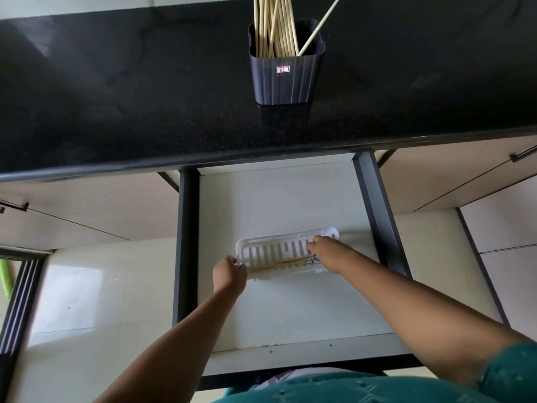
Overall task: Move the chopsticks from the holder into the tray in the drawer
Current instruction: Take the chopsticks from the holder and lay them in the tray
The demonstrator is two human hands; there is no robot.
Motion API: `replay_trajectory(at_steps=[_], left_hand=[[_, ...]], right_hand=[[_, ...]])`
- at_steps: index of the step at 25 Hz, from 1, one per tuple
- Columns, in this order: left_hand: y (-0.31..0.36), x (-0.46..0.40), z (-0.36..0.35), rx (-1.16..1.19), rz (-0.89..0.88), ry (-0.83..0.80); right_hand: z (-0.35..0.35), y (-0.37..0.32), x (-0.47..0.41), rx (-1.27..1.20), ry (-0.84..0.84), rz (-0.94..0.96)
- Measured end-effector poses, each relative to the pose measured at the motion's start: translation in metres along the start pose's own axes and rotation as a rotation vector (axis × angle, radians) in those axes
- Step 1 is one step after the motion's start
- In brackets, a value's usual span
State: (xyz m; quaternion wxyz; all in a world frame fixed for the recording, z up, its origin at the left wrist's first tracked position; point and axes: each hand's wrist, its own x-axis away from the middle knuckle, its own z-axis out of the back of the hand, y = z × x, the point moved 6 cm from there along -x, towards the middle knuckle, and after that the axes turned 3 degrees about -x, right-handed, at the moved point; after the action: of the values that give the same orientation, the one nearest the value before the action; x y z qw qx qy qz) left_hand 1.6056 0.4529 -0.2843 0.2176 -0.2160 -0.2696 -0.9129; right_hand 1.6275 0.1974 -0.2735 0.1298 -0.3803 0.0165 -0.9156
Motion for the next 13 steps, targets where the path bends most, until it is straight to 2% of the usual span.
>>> replay_trajectory(at_steps=[6, 13], left_hand=[[0.0029, 0.0002, 0.0017, -0.049, -0.029, 0.016], [0.0017, -0.0016, -0.002, 0.019, -0.002, -0.027]], right_hand=[[-0.0083, 0.0006, 0.0047, -0.116, 0.043, 0.007], [-0.0069, -0.0027, 0.0085, -0.23, 0.05, 0.012]])
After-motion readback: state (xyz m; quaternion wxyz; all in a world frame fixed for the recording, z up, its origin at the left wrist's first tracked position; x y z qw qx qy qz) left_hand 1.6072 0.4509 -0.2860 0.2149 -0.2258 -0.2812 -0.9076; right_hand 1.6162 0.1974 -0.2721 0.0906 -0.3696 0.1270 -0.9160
